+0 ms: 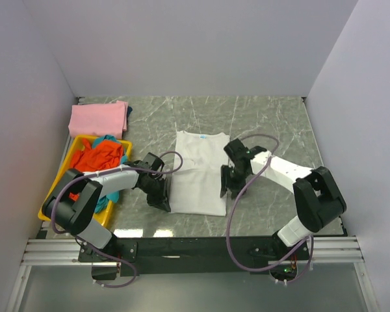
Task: Fold and stack the t-shirts
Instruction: Fold the tshirt
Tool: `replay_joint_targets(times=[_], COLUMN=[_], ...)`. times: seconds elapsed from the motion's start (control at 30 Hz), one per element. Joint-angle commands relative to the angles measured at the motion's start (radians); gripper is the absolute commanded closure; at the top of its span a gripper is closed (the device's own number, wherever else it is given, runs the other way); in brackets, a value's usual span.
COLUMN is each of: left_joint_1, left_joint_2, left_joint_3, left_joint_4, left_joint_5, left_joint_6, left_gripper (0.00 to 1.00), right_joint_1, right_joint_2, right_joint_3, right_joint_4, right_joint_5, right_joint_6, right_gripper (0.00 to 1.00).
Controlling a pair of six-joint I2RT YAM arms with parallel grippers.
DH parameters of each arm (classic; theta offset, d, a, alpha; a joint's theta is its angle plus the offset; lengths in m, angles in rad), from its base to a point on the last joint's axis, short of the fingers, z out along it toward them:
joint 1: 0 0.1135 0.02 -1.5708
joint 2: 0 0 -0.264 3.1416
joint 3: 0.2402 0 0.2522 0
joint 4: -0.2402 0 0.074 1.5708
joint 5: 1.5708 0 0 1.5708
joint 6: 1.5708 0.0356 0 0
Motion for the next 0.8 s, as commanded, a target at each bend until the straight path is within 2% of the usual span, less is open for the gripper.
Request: replay_joint_targets(times=[0.0, 0.2, 0.4, 0.77], left_joint_1=[-0.006, -0.006, -0.006, -0.006], left_joint_2=[0.023, 0.019, 0.010, -0.013], left_joint_3=[0.011, 0.008, -0.002, -0.013], left_joint_4=[-0.013, -0.019, -0.016, -0.013], left_joint_5=[-0.017, -0.015, -0.017, -0.022], left_joint_6=[0.033, 0.039, 0.035, 0.024], left_gripper=[1.00, 1.00, 1.00, 1.00], right_joint_1=[0.030, 0.056, 0.064, 0.087], right_joint_2=[-0.056, -0.088, -0.079, -0.013], right_joint_3=[-0.096, -0.184, -0.230, -0.241], right_joint_4=[0.058, 0.081, 0.098, 0.128], right_joint_5=[-0.122, -0.122, -0.154, -0.186], right_joint_6=[-0.006, 0.038, 0.035, 0.020], right_gripper=[0.47, 0.48, 0.55, 0.64])
